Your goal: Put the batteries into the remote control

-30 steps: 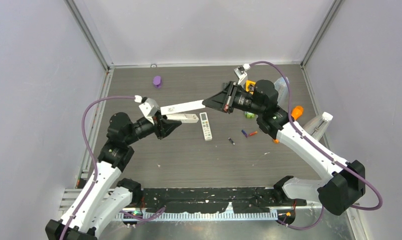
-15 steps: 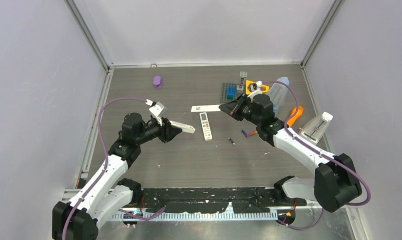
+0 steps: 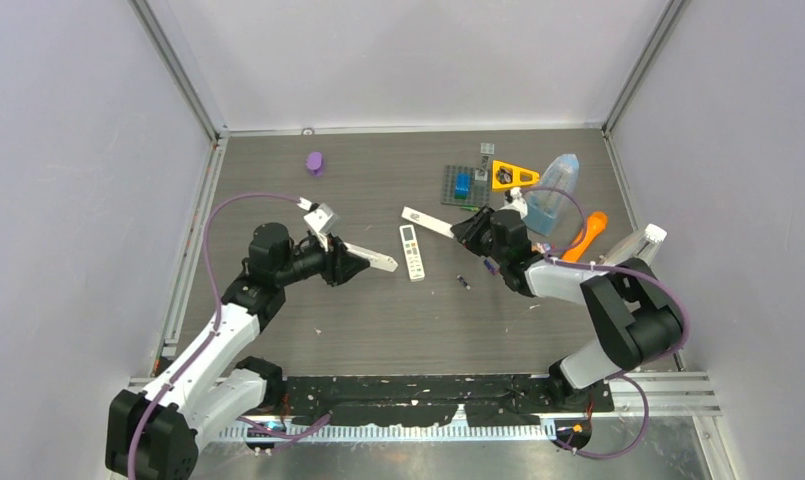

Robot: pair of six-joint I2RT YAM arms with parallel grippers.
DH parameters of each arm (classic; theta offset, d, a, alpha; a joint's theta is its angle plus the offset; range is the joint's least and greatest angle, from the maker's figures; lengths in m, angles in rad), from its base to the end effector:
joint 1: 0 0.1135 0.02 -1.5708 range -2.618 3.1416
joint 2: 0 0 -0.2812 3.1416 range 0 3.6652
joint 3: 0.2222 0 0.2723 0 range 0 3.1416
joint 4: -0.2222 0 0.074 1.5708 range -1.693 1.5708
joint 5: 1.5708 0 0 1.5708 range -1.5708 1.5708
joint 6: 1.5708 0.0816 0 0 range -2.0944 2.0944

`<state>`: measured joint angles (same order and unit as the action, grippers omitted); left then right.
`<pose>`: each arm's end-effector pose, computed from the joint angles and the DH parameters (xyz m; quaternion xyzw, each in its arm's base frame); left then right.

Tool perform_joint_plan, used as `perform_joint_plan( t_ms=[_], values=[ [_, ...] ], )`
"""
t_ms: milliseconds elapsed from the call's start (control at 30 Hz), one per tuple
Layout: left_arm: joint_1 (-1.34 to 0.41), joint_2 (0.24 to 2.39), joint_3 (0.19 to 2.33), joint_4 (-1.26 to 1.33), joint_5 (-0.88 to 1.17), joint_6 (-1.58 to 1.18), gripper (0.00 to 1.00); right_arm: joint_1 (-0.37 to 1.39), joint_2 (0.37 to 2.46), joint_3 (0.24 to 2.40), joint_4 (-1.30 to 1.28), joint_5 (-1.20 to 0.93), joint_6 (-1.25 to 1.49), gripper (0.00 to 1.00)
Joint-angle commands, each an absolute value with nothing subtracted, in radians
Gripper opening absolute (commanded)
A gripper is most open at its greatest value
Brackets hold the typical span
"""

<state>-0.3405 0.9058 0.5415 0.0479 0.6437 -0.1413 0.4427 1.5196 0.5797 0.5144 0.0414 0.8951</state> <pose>0.2178 -0.1291 0.2529 0.2611 0.7458 -0.3815 0.4796 0.3199 0.1479 0.1511 0.1994 0.8164 0.3223 0.4358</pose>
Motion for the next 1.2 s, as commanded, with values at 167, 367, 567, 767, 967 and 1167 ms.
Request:
perform_joint_plan(
  t_ms=[167, 367, 567, 767, 967, 1167],
  values=[
    [-0.342, 0.925, 0.593, 0.138, 0.730, -0.117, 0.00, 0.439, 1.377, 0.721, 0.216, 0.085, 0.655, 0.93],
    [-0.342, 0.958, 0.653, 0.090, 0.880, -0.113, 0.00, 0.452, 1.201, 0.774, 0.155, -0.333, 0.388, 0.97],
    [-0.342, 0.926, 0.689, 0.063, 1.017, -0.132, 0.00, 0.666, 1.102, 0.821, 0.044, -0.500, 0.079, 0.98],
    [-0.342, 0.873, 0.699, 0.043, 1.157, -0.095, 0.00, 0.773, 1.103, 0.842, 0.039, -0.583, -0.042, 0.98],
    [-0.342, 0.824, 0.688, 0.017, 1.212, -0.057, 0.00, 0.833, 1.178, 0.941, -0.059, -0.615, -0.116, 0.93],
    [-0.342, 0.805, 0.698, 0.031, 1.223, -0.082, 0.00, 0.866, 1.216, 0.997, -0.133, -0.596, -0.141, 0.69]
  ],
)
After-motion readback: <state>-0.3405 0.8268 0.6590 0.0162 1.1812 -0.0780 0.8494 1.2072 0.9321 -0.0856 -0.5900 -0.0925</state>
